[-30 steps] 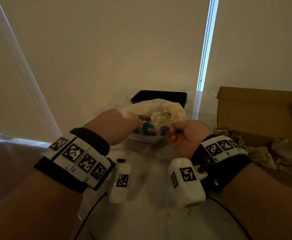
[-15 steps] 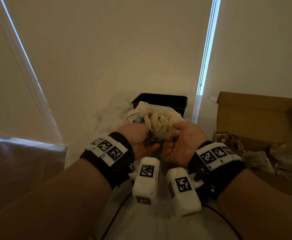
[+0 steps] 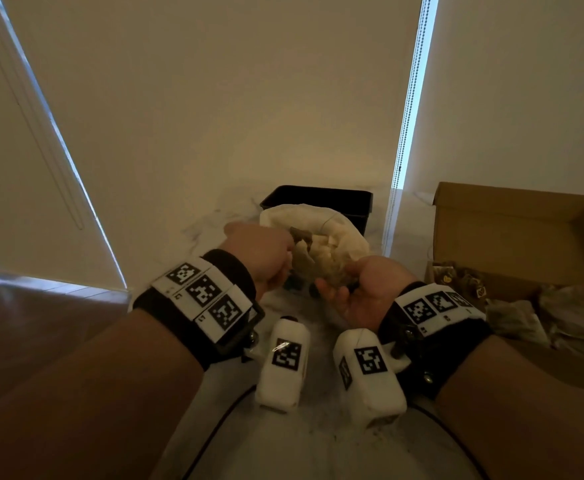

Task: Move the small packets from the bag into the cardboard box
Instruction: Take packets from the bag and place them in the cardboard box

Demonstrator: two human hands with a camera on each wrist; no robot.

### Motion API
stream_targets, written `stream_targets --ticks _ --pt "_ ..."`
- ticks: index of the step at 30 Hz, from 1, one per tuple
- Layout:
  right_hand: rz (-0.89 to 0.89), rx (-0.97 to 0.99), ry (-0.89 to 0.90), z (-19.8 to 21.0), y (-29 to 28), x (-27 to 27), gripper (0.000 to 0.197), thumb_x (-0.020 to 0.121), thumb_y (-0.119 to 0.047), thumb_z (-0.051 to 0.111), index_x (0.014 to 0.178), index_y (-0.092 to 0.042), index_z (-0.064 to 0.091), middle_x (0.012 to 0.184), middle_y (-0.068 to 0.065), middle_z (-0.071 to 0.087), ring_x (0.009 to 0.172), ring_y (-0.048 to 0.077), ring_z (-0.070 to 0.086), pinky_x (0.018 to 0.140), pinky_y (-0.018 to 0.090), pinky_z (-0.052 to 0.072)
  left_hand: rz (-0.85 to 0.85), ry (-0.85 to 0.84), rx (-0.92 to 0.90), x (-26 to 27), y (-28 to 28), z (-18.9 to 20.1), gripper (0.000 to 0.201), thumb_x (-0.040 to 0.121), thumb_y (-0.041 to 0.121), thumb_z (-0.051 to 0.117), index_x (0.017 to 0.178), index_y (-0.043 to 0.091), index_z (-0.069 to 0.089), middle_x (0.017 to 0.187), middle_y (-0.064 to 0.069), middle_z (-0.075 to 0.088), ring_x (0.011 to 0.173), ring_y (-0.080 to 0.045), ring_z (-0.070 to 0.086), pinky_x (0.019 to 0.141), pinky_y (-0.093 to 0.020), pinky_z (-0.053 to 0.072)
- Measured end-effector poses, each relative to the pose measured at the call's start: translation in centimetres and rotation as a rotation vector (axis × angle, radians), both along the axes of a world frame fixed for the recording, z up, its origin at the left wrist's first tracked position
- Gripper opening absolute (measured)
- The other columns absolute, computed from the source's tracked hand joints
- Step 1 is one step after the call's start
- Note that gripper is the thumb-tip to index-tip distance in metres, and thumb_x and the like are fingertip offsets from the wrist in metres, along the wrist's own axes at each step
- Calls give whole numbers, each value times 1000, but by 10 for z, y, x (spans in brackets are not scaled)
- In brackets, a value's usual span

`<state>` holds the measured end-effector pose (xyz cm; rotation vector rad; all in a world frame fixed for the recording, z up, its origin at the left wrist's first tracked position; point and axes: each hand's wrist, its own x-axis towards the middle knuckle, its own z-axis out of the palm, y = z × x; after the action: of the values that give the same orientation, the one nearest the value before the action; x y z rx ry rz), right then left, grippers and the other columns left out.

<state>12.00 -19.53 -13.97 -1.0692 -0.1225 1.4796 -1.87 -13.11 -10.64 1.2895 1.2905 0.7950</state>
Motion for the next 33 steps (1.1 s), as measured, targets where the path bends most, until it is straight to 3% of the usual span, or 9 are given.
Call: stream_targets --ticks 6,9,14,17,20,23,26,30,33 --pt "-4 28 26 3 -4 -5 30 104 -23 36 119 0 46 92 19 56 68 26 56 35 19 45 -279 314 125 19 -3 9 13 94 15 61 102 5 64 93 -12 70 77 -24 71 66 -33 63" --pt "31 -45 -20 7 -9 -4 23 100 -20 37 100 1 47 86 16 54 62 19 50 48 18 36 -337 497 110 25 1 9 26 89 28 68 108 11 71 101 -15 74 91 -30 74 81 -46 62" --pt "30 -54 -67 9 -12 -6 16 95 -13 37 94 -4 50 76 9 48 58 16 43 53 19 26 -388 665 180 41 5 16 32 93 28 69 120 10 67 117 -14 69 106 -26 68 96 -41 56" --pt "21 -72 -59 10 -13 -5 14 96 -13 39 93 -3 48 80 10 49 60 17 44 53 19 26 -470 792 304 46 11 21 29 98 22 62 122 5 63 108 -16 67 95 -9 72 82 -20 55" --pt "24 -74 -60 11 -13 -5 15 97 -14 38 93 -2 47 84 13 52 60 17 45 55 19 27 -470 1017 412 48 20 22 38 96 32 63 124 5 65 125 -11 66 116 -22 64 86 -28 49" --pt "12 -73 -50 10 -13 -5 18 98 -15 38 88 -2 45 84 13 51 61 17 45 56 19 27 -529 1176 341 50 23 26 43 102 37 53 132 9 60 135 -10 60 115 -24 58 96 -32 46" --pt "0 -66 -29 9 -13 -5 22 100 -17 38 85 -3 46 75 9 46 61 16 43 54 20 26 -554 1117 275 49 31 27 39 102 33 55 128 5 62 123 -13 66 96 -25 63 90 -33 53" --pt "-4 -68 -12 9 -14 -5 17 100 -19 39 97 -5 49 74 7 43 62 15 42 55 20 28 -502 923 190 44 29 29 35 101 24 57 126 -1 58 81 -6 57 62 -15 54 41 -20 47" --pt "5 -82 -37 9 -13 -5 19 99 -18 40 105 -1 46 79 9 45 63 16 43 55 20 29 -540 947 194 43 24 30 40 103 26 53 131 -2 56 96 -11 63 67 -18 56 56 -25 51"
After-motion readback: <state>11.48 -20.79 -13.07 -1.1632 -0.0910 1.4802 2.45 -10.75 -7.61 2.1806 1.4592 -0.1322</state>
